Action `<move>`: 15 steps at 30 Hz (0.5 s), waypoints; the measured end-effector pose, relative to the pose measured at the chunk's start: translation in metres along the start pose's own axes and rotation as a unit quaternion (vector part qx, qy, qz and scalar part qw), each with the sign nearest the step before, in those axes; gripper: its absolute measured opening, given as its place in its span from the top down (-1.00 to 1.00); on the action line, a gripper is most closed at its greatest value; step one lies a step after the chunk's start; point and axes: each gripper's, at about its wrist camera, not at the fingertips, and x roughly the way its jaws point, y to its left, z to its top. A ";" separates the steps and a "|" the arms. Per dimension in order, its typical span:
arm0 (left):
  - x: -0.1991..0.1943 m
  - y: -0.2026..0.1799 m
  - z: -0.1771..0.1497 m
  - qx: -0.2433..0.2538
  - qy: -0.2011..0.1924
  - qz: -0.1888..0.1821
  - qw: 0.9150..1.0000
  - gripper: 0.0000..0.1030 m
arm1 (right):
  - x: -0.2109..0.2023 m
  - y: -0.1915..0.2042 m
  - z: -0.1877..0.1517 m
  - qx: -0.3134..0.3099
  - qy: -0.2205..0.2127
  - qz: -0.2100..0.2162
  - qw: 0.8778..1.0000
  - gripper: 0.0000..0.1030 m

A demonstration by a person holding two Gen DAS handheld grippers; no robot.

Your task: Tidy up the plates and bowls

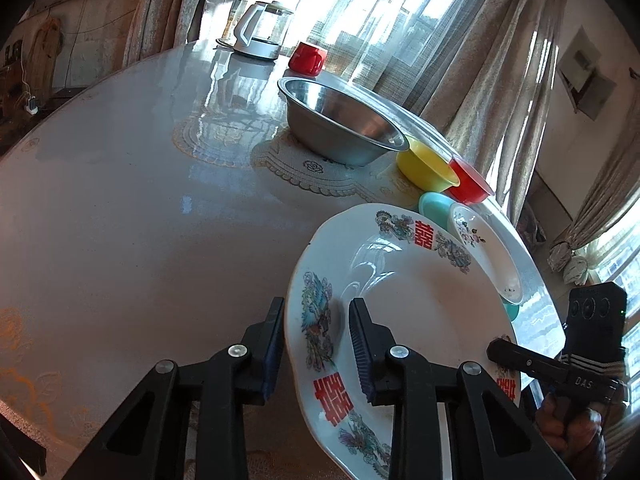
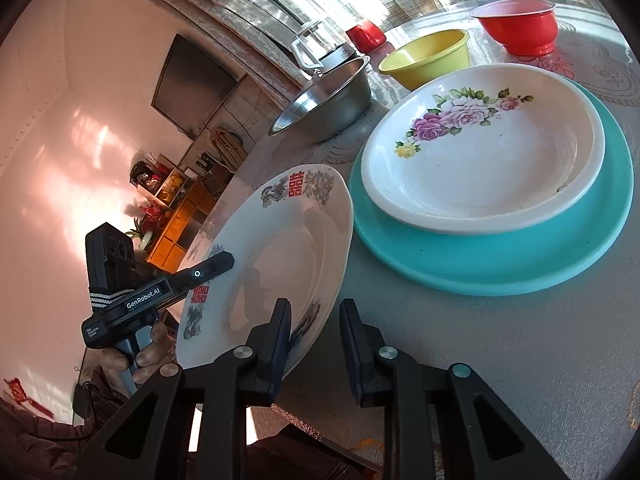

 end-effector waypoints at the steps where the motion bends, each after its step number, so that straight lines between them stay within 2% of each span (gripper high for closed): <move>1: 0.000 -0.004 -0.001 0.009 -0.002 0.010 1.000 0.42 | 0.001 0.002 0.001 -0.006 0.000 -0.003 1.000 0.56; 2: 0.001 -0.007 -0.002 0.020 -0.004 0.022 1.000 0.42 | 0.003 0.004 0.001 -0.010 0.000 -0.005 1.000 0.63; 4: 0.000 -0.006 -0.002 0.020 -0.005 0.022 1.000 0.43 | 0.006 0.011 0.002 -0.024 0.001 -0.012 1.000 0.70; 7: -0.002 -0.003 -0.002 0.012 -0.003 0.013 1.000 0.43 | 0.006 0.015 0.002 -0.041 0.002 -0.031 0.999 0.69; 15: -0.007 -0.007 -0.005 0.023 -0.008 0.025 0.999 0.42 | 0.007 0.020 0.001 -0.059 0.003 -0.053 0.997 0.65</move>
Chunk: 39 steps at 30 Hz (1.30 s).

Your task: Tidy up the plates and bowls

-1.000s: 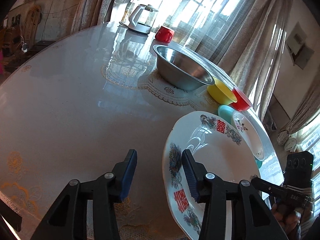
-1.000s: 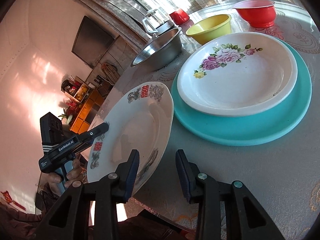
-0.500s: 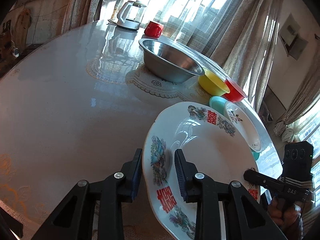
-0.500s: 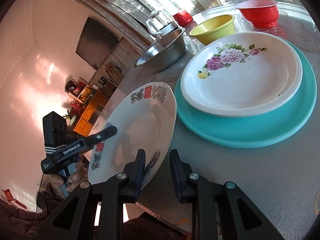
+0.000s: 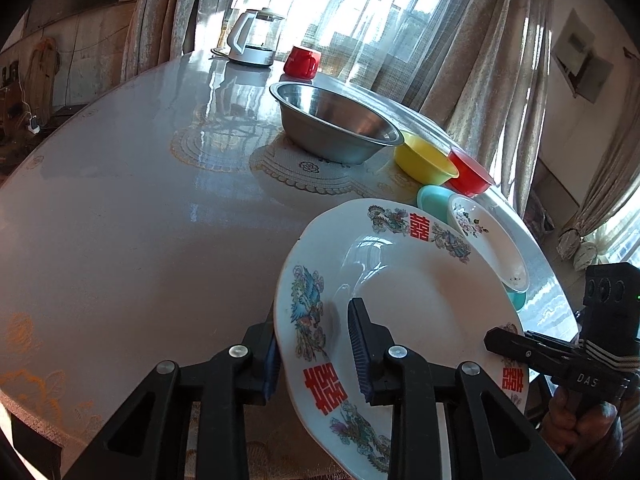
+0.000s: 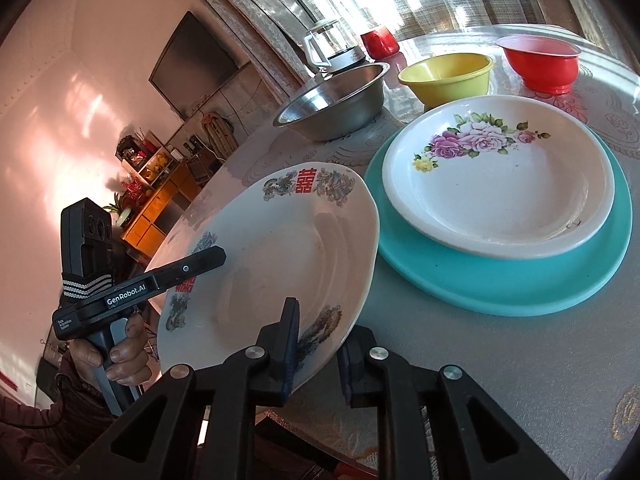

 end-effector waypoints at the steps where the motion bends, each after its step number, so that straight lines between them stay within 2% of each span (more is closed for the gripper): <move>1: -0.001 -0.001 0.000 0.002 -0.002 0.000 1.000 0.42 | -0.001 0.001 0.000 -0.004 -0.001 -0.001 1.000 0.65; 11: -0.013 -0.011 0.002 0.021 -0.023 -0.016 0.999 0.42 | -0.014 0.005 0.007 -0.032 -0.021 -0.013 0.999 0.63; 14: -0.016 -0.016 0.005 0.025 -0.029 -0.020 0.999 0.42 | -0.021 0.003 0.011 -0.020 -0.027 -0.004 0.999 0.63; 22: -0.013 -0.037 0.015 0.039 -0.037 -0.028 0.998 0.42 | -0.038 0.001 0.015 -0.021 -0.047 -0.019 0.998 0.63; 27: -0.007 -0.061 0.026 0.069 -0.036 -0.040 0.996 0.42 | -0.058 -0.008 0.022 -0.018 -0.071 -0.036 0.997 0.63; 31: 0.003 -0.078 0.036 0.075 -0.032 -0.052 0.995 0.42 | -0.071 -0.018 0.030 -0.012 -0.084 -0.056 0.995 0.63; 39: 0.020 -0.111 0.056 0.095 -0.032 -0.072 0.992 0.42 | -0.089 -0.048 0.037 0.033 -0.108 -0.080 0.990 0.63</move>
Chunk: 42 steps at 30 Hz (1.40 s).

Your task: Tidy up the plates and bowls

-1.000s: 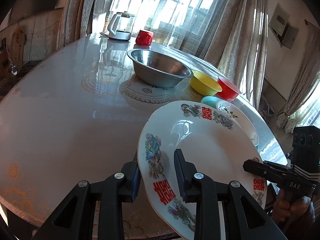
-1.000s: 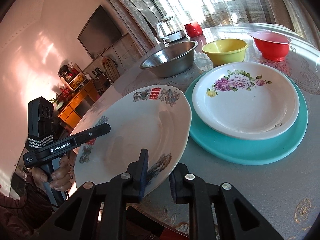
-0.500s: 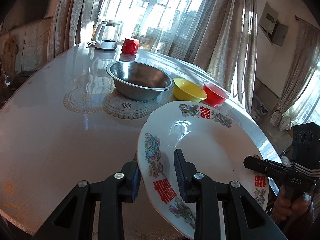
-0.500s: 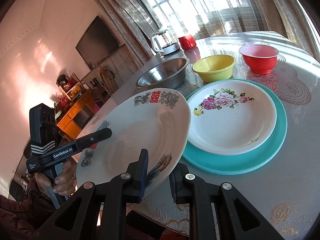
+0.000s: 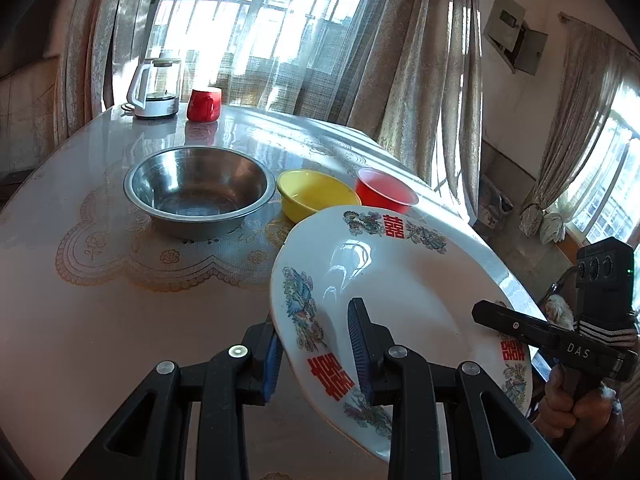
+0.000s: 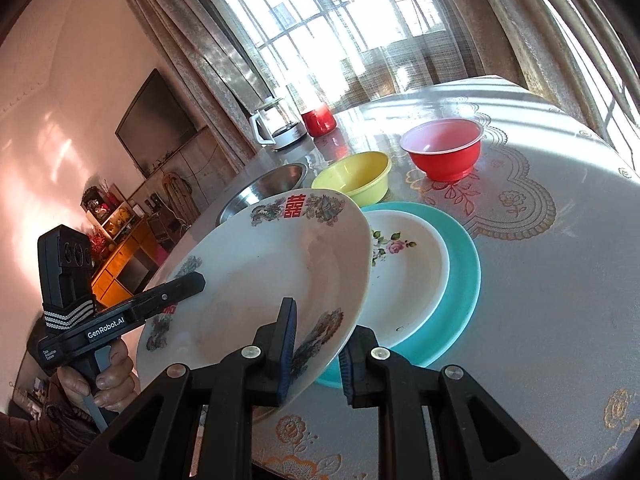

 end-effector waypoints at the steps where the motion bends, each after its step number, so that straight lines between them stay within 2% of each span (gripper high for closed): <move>1: 0.003 -0.003 0.002 0.003 0.001 -0.001 1.000 0.42 | 0.000 -0.004 0.002 0.007 -0.003 -0.002 1.000 0.63; 8: 0.031 -0.013 0.013 0.000 0.016 -0.010 1.000 0.40 | 0.002 -0.028 0.013 0.039 -0.015 -0.019 0.999 0.63; 16: 0.058 -0.019 0.015 0.007 0.034 0.004 0.999 0.40 | 0.017 -0.049 0.027 0.048 -0.017 -0.052 0.997 0.63; 24: 0.068 -0.016 0.016 0.000 0.040 0.011 0.999 0.40 | 0.034 -0.056 0.026 0.046 -0.009 -0.074 0.996 0.63; 38: 0.076 -0.018 0.014 0.006 0.043 0.013 0.999 0.40 | 0.035 -0.057 0.024 0.039 -0.016 -0.098 0.994 0.58; 42: 0.081 -0.019 0.013 0.012 0.043 0.029 0.999 0.40 | 0.037 -0.051 0.024 0.016 -0.016 -0.113 0.993 0.56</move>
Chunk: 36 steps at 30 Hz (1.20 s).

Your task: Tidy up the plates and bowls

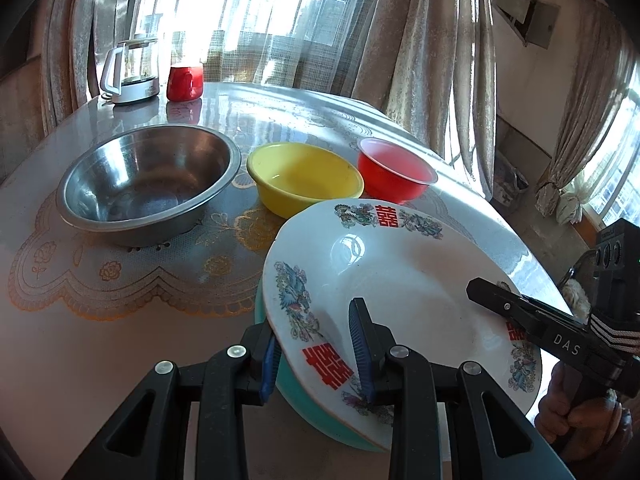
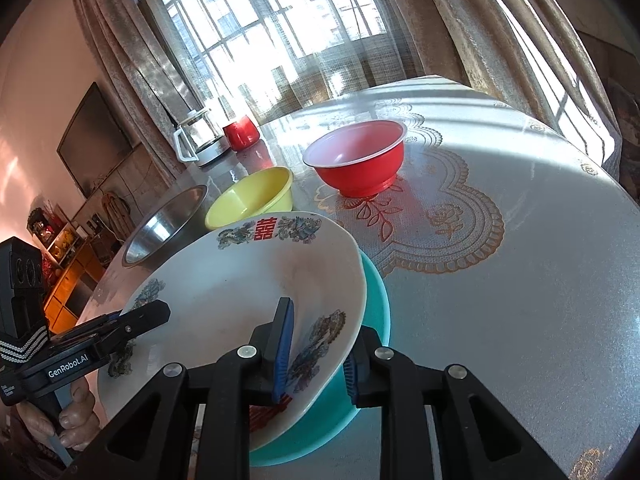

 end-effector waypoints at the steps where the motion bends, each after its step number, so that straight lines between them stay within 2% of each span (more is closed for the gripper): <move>1: 0.002 0.000 -0.002 0.001 0.002 0.001 1.000 0.40 | 0.003 0.003 -0.001 -0.011 0.005 -0.013 1.000 0.56; 3: 0.002 0.000 -0.005 0.003 0.000 0.002 1.000 0.41 | 0.009 0.002 -0.008 -0.016 0.015 -0.027 0.999 0.53; 11: 0.008 -0.007 -0.010 0.019 0.012 0.014 1.000 0.41 | 0.006 0.002 -0.013 -0.007 0.006 -0.025 1.000 0.53; 13: 0.007 -0.012 -0.012 0.023 0.004 0.022 0.999 0.38 | 0.006 0.001 -0.012 0.000 0.009 -0.026 1.000 0.53; 17: 0.006 -0.008 -0.011 0.012 0.008 0.021 1.000 0.38 | 0.005 0.000 -0.012 0.010 0.017 -0.012 1.000 0.52; 19: 0.002 -0.008 -0.010 0.017 -0.001 0.036 0.999 0.39 | 0.002 0.002 -0.013 0.008 0.018 -0.012 1.000 0.52; 22: -0.008 -0.006 -0.012 0.013 -0.017 0.039 0.999 0.39 | -0.002 0.004 -0.017 0.011 0.017 -0.009 1.000 0.48; 29: -0.020 -0.002 -0.020 0.006 -0.026 0.038 0.999 0.39 | -0.010 0.010 -0.024 0.000 0.003 -0.019 1.000 0.48; 36: -0.015 -0.009 -0.021 0.004 -0.019 0.045 0.999 0.44 | -0.013 0.011 -0.026 0.000 -0.014 -0.039 0.999 0.52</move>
